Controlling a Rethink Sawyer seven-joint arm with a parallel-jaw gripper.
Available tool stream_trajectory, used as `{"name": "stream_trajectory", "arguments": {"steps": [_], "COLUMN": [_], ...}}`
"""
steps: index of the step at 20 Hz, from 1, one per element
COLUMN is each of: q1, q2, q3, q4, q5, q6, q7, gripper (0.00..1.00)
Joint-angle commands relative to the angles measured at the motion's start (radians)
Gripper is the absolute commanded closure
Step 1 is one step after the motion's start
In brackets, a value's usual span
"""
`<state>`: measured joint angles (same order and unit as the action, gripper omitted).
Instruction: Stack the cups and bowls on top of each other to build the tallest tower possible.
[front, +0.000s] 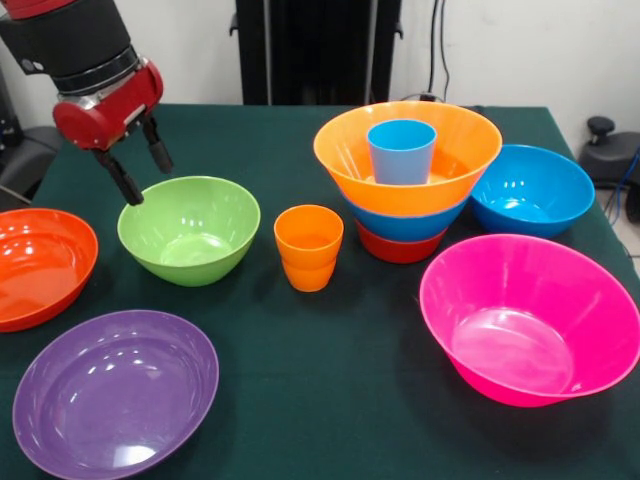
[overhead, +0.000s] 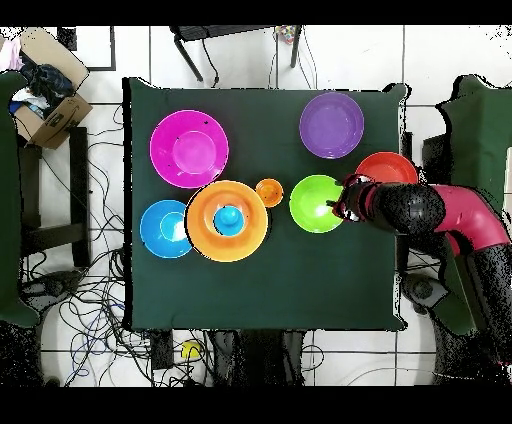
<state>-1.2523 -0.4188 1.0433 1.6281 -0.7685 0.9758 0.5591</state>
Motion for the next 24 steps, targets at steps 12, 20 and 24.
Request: {"name": "stream_trajectory", "arguments": {"steps": [12, 20, 24], "q1": [-0.002, -0.006, -0.021], "q2": [0.049, 0.091, 0.127], "q3": [-0.051, -0.069, -0.068], "q4": [0.131, 0.123, 0.106], "q5": [-0.138, -0.189, -0.211], "q6": [0.014, -0.075, -0.092], "q7": [-0.448, -0.432, -0.467], "gripper": [0.0, 0.0, 0.0]}}
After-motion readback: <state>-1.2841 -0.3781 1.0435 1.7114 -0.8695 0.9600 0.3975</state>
